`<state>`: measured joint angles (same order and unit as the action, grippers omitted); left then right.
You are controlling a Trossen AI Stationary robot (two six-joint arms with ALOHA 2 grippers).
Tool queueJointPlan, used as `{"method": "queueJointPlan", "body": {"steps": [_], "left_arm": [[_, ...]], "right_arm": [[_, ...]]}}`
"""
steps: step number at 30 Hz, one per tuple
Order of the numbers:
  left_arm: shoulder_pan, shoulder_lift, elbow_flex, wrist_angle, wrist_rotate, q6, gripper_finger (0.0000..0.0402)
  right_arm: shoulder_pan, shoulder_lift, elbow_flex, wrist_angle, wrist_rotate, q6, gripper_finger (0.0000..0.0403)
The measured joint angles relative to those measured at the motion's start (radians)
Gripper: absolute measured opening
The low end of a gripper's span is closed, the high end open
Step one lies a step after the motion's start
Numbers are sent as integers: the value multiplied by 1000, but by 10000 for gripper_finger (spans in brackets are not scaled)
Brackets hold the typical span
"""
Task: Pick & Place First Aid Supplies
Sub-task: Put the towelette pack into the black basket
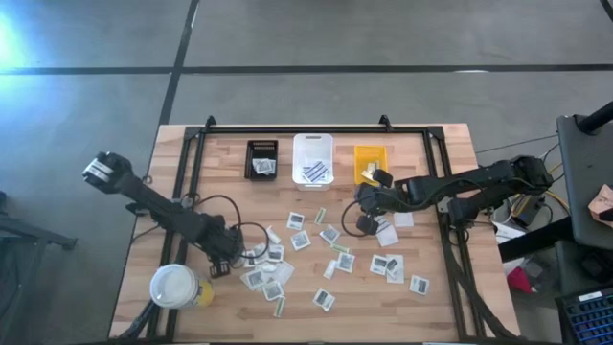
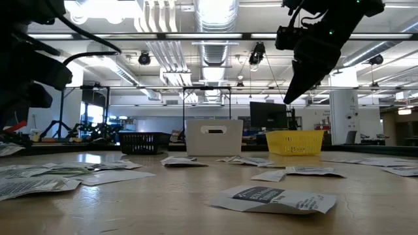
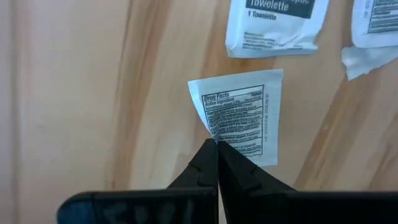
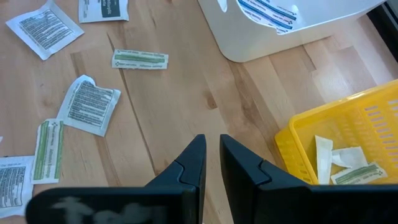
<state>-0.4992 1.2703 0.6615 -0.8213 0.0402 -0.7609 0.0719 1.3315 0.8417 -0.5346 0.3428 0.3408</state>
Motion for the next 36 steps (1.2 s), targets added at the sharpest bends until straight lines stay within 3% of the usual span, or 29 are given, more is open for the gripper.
{"method": "queueJointPlan", "body": {"steps": [19,27,36], "left_arm": [[91,-143,17,-4,-321,43,0],[180,-150,17,2,-436,72,0],[342,-151,17,102,-662,106,0]], "right_arm": [[12,0,0,1,-3,52,43],[43,0,0,0,-2,52,43],[61,0,0,1,0,52,43]]}}
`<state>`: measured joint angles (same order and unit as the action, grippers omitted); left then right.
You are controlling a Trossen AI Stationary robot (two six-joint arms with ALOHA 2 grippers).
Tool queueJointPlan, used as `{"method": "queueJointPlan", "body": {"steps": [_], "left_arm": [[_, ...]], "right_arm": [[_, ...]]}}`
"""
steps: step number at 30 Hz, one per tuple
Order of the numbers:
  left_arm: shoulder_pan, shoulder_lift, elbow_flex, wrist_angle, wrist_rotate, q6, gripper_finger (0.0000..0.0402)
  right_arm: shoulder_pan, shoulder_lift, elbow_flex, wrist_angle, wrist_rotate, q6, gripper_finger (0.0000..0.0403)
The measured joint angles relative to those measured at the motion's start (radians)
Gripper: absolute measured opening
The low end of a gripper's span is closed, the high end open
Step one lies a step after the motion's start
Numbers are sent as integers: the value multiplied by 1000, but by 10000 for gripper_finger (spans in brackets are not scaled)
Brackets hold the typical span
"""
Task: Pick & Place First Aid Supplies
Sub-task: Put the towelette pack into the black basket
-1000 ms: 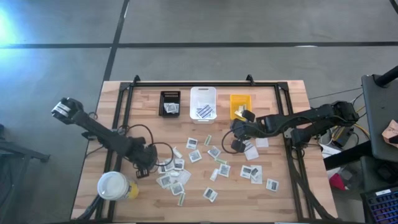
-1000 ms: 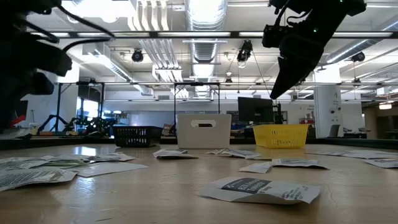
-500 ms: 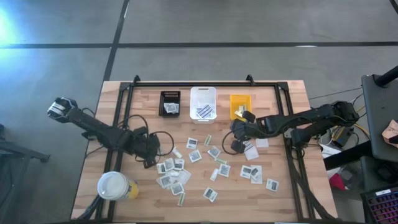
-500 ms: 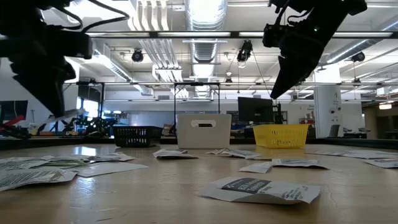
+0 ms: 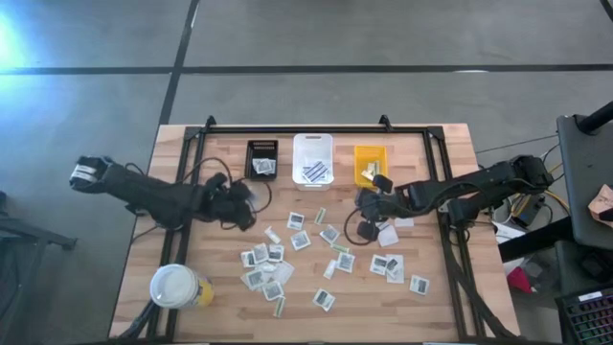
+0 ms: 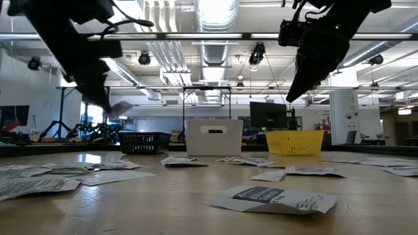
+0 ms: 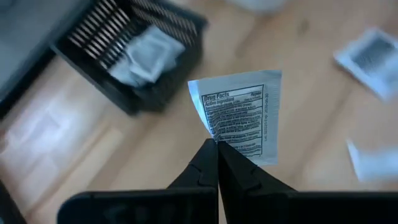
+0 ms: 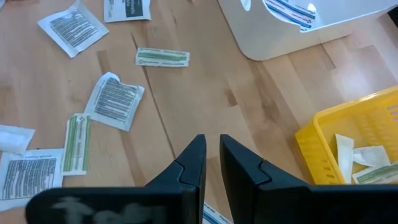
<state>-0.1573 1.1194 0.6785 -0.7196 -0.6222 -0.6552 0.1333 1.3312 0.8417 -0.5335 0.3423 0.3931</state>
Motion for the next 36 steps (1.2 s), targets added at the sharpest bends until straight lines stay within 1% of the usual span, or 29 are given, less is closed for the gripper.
{"method": "queueJointPlan", "body": {"steps": [7,9,12,18,22,26,30,32,36], "left_arm": [[151,0,0,243,-72,91,0],[197,1,-6,312,-78,98,0],[258,7,-30,396,-79,104,0],[358,49,-69,469,-80,100,0],[381,104,-96,579,-79,105,0],[383,155,-109,641,-78,107,0],[385,186,-110,641,-82,104,0],[387,196,-110,642,-103,104,0],[400,207,-110,642,-117,105,0]], "right_arm": [[0,0,0,0,7,0,43],[0,0,0,0,26,0,43],[0,0,0,0,28,-3,43],[0,0,0,0,33,-2,43],[0,0,0,3,35,4,43],[9,0,0,6,34,44,43],[44,0,0,10,35,62,43],[64,0,-1,22,35,64,43],[104,0,-4,58,62,64,43]]}}
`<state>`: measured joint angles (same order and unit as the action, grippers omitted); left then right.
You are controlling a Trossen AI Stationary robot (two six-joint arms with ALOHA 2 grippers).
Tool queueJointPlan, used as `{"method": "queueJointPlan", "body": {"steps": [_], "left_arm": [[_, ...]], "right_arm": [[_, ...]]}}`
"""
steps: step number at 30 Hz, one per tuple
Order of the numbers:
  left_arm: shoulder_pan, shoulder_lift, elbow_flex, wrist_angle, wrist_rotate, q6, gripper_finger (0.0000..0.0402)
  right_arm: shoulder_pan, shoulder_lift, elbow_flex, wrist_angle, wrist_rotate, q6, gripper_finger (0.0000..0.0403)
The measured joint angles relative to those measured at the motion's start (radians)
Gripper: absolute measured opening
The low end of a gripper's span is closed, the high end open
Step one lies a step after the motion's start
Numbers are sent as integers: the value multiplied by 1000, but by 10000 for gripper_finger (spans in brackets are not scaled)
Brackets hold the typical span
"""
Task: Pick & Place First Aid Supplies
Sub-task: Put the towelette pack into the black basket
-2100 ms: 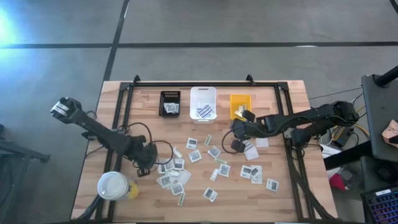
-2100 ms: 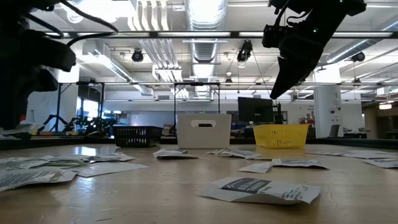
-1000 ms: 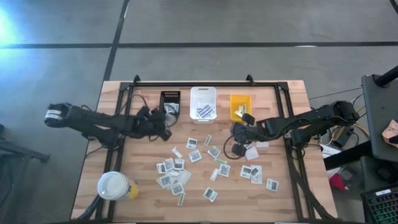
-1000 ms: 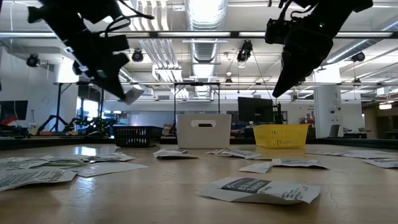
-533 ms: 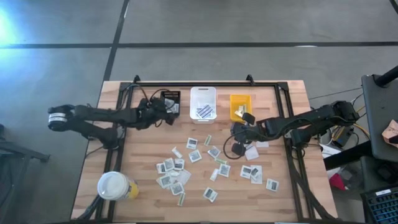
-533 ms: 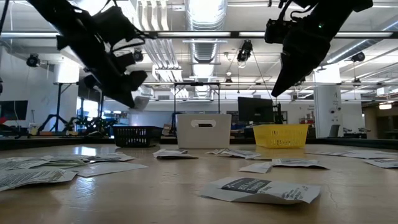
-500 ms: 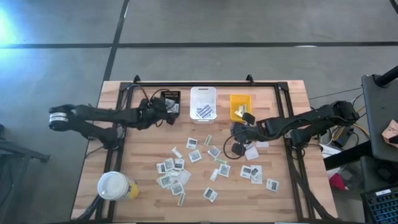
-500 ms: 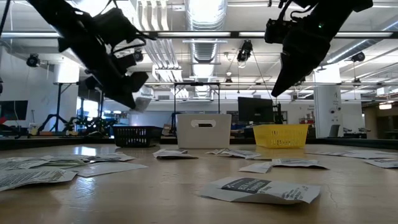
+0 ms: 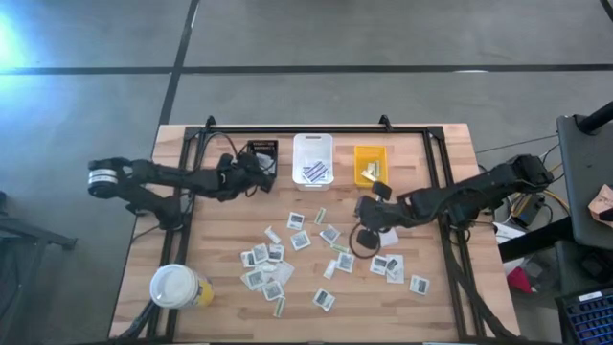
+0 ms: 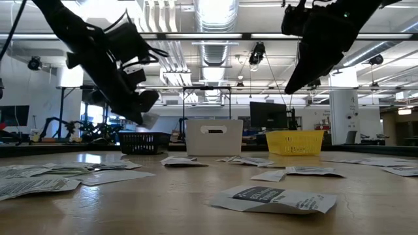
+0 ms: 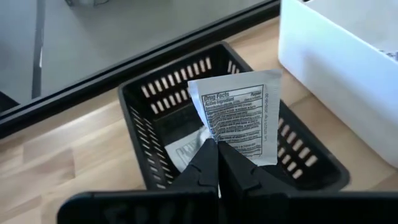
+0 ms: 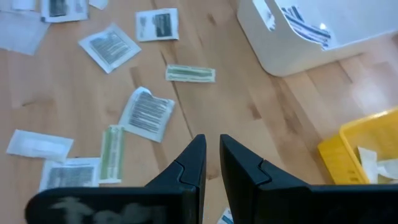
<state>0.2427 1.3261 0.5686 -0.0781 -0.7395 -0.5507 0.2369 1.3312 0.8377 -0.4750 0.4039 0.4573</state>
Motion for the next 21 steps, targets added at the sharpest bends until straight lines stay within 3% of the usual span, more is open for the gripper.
{"method": "queueJointPlan", "body": {"steps": [9,21], "left_arm": [[13,-1,0,7,-22,25,12],[13,-7,17,17,-67,86,112]], "right_arm": [[46,0,-7,19,26,5,43],[47,0,-8,19,44,8,43]]}}
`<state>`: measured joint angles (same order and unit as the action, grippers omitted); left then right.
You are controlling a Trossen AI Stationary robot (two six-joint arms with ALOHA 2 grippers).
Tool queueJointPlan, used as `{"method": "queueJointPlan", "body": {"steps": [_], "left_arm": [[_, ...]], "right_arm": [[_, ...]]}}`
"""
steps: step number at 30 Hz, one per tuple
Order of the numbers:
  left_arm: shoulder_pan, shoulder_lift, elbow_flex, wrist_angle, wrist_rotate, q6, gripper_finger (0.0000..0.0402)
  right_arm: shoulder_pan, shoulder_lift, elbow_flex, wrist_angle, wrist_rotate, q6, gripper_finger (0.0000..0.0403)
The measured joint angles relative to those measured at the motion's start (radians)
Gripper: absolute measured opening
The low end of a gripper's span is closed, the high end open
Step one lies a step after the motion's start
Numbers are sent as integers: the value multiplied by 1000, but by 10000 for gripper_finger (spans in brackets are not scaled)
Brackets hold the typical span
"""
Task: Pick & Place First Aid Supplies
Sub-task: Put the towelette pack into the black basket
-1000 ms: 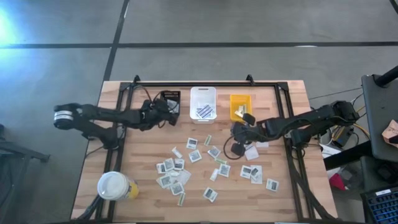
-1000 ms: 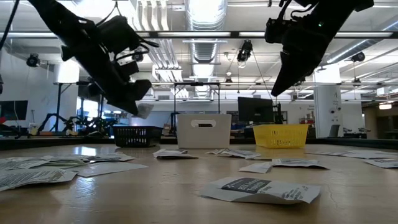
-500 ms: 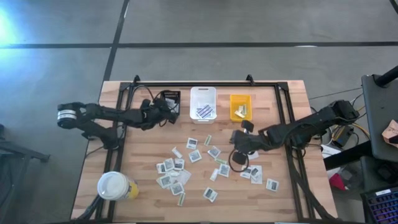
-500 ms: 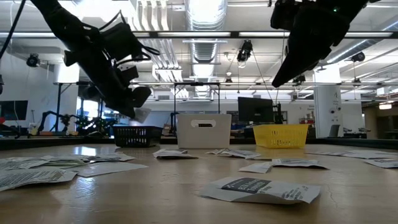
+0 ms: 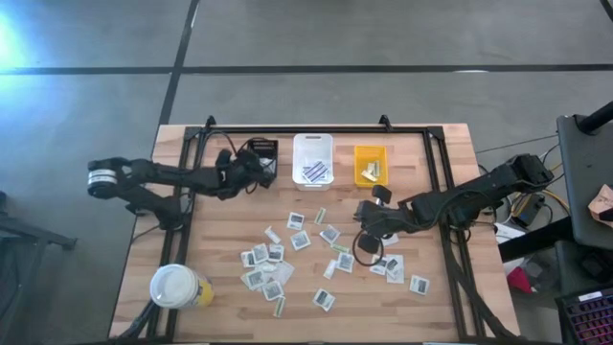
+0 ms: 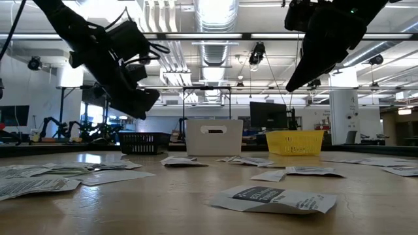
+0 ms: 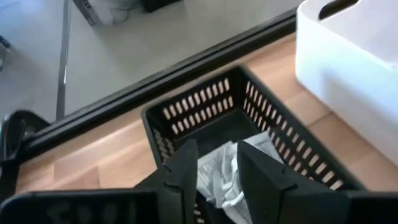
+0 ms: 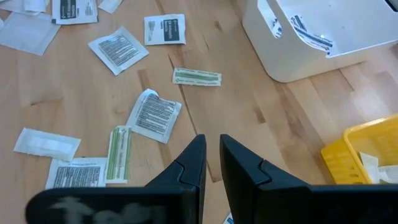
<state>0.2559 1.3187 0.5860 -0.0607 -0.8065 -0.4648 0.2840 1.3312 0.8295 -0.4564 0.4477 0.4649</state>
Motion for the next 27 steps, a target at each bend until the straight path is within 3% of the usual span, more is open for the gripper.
{"method": "queueJointPlan", "body": {"steps": [6,15,20,27], "left_arm": [[-6,-36,43,-1,47,130,123],[-29,-125,58,-9,296,236,119],[-91,-168,57,-29,354,295,120],[-229,-191,57,-49,410,370,116]], "right_arm": [[7,0,0,0,-1,7,43],[63,0,-1,-15,-6,42,43],[85,0,-2,-36,-7,76,43],[85,0,-2,-184,-11,270,43]]}}
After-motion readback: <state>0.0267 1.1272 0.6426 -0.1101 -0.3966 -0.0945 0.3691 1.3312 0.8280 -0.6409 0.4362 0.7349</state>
